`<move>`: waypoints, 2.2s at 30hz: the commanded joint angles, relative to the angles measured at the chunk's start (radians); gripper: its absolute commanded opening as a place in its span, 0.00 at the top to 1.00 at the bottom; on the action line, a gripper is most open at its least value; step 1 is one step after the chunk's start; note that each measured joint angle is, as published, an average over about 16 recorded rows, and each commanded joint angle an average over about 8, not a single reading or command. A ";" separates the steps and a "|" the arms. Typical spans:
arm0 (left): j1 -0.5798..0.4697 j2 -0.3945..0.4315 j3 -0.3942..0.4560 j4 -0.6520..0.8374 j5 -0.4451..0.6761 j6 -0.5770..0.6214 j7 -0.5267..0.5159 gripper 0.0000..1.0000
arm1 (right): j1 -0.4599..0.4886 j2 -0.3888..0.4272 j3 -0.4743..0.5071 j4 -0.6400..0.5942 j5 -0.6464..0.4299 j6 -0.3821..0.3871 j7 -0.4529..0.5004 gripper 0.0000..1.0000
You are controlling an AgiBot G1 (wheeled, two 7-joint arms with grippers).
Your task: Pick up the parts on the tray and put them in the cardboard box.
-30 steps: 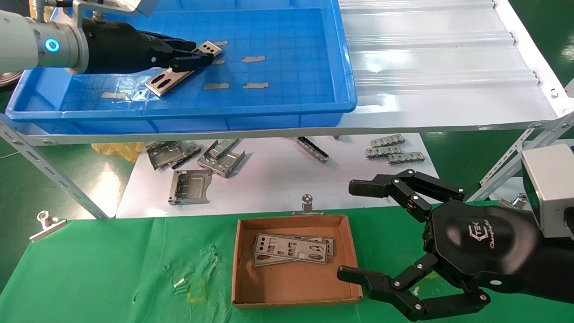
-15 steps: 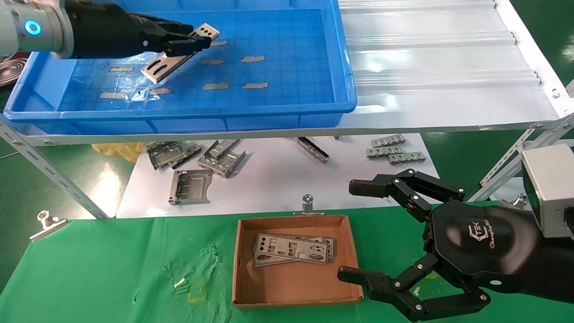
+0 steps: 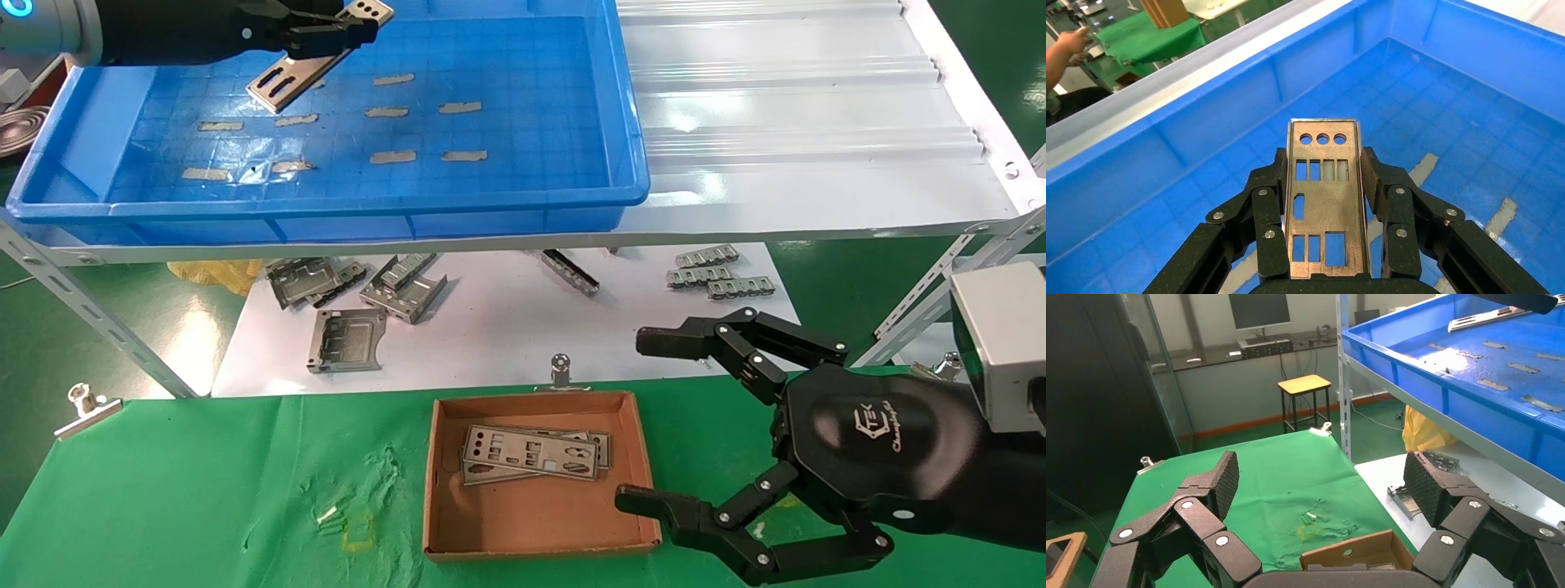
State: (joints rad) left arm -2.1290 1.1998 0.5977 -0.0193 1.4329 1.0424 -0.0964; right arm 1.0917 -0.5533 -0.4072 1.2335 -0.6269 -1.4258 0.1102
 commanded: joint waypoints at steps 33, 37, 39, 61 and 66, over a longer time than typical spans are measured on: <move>0.107 0.096 -0.016 0.029 -0.025 -0.272 -0.040 0.00 | 0.000 0.000 0.000 0.000 0.000 0.000 0.000 0.00; 0.110 0.098 -0.018 0.025 -0.028 -0.292 -0.042 0.00 | 0.000 0.000 0.000 0.000 0.000 0.000 0.000 0.00; 0.112 0.099 -0.019 0.024 -0.029 -0.303 -0.043 0.00 | 0.000 0.000 0.000 0.000 0.000 0.000 0.000 0.00; 0.117 0.103 -0.032 0.027 -0.048 -0.331 -0.077 1.00 | 0.000 0.000 0.000 0.000 0.000 0.000 0.000 0.00; 0.112 0.100 -0.025 0.027 -0.037 -0.300 -0.083 1.00 | 0.000 0.000 0.000 0.000 0.000 0.000 0.000 0.00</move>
State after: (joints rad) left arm -2.0160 1.2989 0.5726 0.0068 1.3954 0.7445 -0.1773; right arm 1.0917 -0.5533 -0.4072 1.2335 -0.6269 -1.4258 0.1102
